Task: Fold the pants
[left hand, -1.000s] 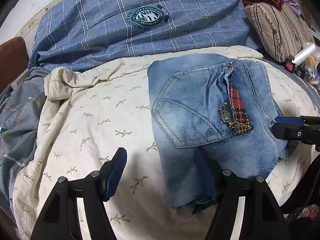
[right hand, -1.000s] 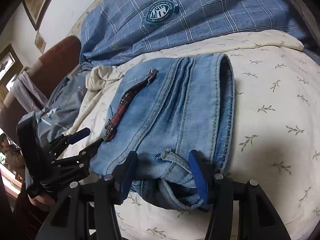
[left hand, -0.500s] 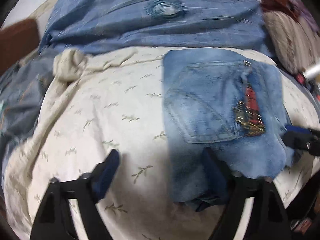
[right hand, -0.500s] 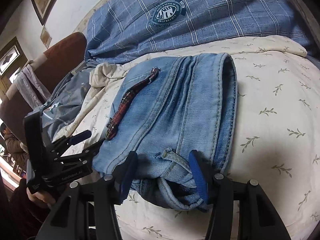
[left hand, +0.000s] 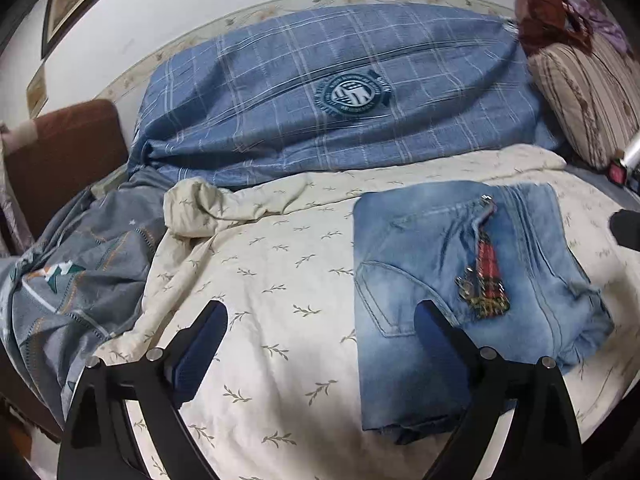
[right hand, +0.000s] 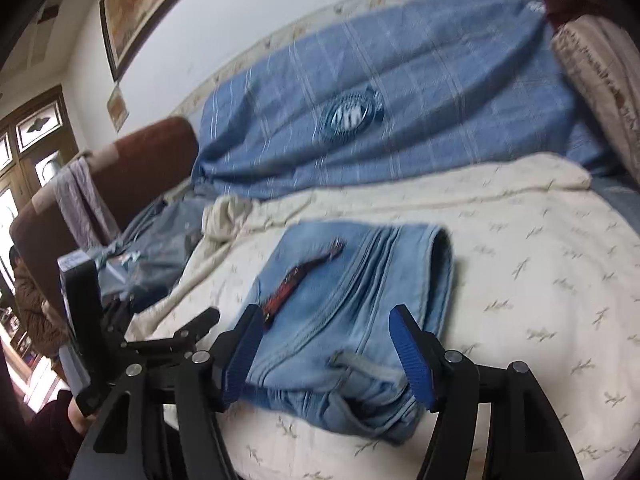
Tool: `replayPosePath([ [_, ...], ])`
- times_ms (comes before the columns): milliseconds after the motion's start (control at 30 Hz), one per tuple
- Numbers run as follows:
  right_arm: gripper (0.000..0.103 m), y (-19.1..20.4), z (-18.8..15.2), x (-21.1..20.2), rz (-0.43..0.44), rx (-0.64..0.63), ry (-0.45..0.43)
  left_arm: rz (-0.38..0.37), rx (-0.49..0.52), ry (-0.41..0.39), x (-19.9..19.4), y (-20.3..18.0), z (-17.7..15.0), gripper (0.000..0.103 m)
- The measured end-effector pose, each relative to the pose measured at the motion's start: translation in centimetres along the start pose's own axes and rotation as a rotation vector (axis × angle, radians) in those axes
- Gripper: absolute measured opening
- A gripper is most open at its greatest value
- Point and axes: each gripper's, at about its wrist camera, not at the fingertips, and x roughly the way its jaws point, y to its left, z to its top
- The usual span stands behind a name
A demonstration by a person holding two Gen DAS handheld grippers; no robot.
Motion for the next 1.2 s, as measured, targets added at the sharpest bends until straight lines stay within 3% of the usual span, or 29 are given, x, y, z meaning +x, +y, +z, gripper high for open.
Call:
replayPosePath([
  [167, 0.073, 0.8, 0.6, -0.6, -0.055, -0.046, -0.058, 0.01, -0.068, 0.052, 1.2, 0.9, 0.5, 0.096],
  [400, 0.075, 1.4, 0.6, 1.0, -0.035, -0.052, -0.016, -0.027, -0.155, 0.146, 2.8, 2.0, 0.9, 0.096],
  [767, 0.075, -0.1, 0.2, 2.1, -0.046, 0.031, 0.031, -0.009, -0.23, 0.156, 2.5, 3.9, 1.2, 0.097],
  [1200, 0.075, -2.0, 0.2, 1.8, -0.092, 0.076, 0.046, 0.001, -0.212, 0.168, 2.6, 4.3, 0.7, 0.097],
])
